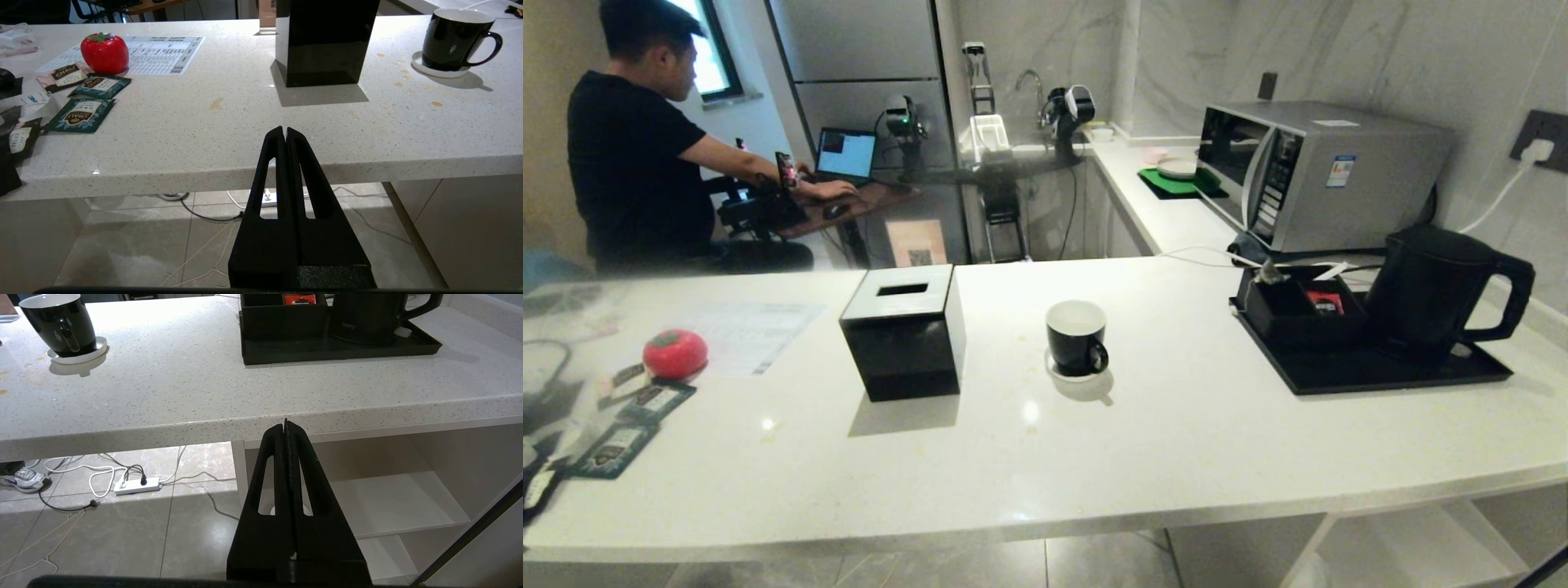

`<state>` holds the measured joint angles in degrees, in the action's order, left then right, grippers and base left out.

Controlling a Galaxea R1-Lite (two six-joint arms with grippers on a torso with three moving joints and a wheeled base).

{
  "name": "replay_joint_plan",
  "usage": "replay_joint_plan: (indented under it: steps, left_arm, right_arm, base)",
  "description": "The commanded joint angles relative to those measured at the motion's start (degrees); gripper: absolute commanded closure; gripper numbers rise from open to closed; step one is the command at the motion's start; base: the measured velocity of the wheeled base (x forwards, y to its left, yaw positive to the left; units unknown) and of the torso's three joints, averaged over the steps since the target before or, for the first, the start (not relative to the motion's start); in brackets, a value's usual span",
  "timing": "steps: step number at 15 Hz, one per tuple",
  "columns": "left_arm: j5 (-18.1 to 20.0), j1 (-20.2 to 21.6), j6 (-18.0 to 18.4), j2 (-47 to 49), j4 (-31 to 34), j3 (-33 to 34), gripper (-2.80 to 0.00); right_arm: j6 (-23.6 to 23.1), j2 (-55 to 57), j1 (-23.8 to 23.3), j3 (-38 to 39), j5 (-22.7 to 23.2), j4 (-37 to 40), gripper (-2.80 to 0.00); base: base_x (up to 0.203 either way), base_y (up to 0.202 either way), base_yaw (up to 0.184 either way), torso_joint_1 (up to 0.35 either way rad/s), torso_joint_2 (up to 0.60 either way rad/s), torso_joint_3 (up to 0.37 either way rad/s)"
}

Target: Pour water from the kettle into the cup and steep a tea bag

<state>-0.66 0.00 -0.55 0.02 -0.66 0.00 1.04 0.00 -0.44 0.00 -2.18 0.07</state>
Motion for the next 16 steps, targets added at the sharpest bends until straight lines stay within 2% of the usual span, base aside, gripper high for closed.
replay_joint_plan:
  steps: [1, 16]
  left_arm:
    - [0.0, 0.0, 0.0, 0.0, 0.0, 0.0, 0.0]
    - [0.0, 0.0, 0.0, 0.0, 0.0, 0.0, 0.0]
  right_arm:
    - [0.0, 0.1, 0.0, 0.0, 0.0, 0.0, 0.0]
    - [0.0, 0.1, 0.0, 0.0, 0.0, 0.0, 0.0]
  base:
    - [0.0, 0.0, 0.0, 0.0, 0.0, 0.0]
    - [0.0, 0.0, 0.0, 0.0, 0.0, 0.0]
